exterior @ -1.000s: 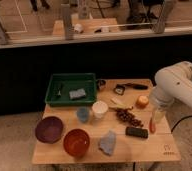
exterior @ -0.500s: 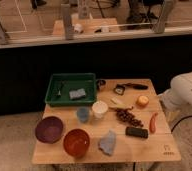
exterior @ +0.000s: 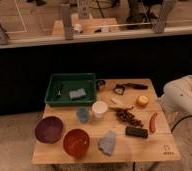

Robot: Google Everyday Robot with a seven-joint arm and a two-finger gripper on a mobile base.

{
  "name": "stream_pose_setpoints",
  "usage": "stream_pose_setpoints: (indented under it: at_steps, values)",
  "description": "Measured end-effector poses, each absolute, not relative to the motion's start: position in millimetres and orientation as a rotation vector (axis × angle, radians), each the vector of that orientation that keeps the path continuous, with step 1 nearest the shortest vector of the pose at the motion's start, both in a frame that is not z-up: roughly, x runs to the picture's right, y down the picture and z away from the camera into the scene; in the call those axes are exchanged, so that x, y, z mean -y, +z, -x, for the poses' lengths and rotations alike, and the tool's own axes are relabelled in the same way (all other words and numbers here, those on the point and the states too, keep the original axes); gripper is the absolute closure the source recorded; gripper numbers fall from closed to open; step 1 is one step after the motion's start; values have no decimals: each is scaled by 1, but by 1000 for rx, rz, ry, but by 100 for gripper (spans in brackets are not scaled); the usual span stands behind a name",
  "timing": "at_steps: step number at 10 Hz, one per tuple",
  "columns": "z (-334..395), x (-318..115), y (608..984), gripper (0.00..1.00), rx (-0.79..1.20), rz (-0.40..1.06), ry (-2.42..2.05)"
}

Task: Place pepper in plastic cup

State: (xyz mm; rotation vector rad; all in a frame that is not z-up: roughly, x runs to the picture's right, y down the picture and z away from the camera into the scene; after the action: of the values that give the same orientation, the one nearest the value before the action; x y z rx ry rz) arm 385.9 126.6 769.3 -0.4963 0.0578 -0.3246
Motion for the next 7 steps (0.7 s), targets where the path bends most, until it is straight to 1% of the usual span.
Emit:
stream_pose_setpoints:
  at_steps: [4, 7]
  values:
    - [-382, -126, 773, 20, -42, 501, -326]
    - [-378, -148, 798, 20, 64, 533, -357]
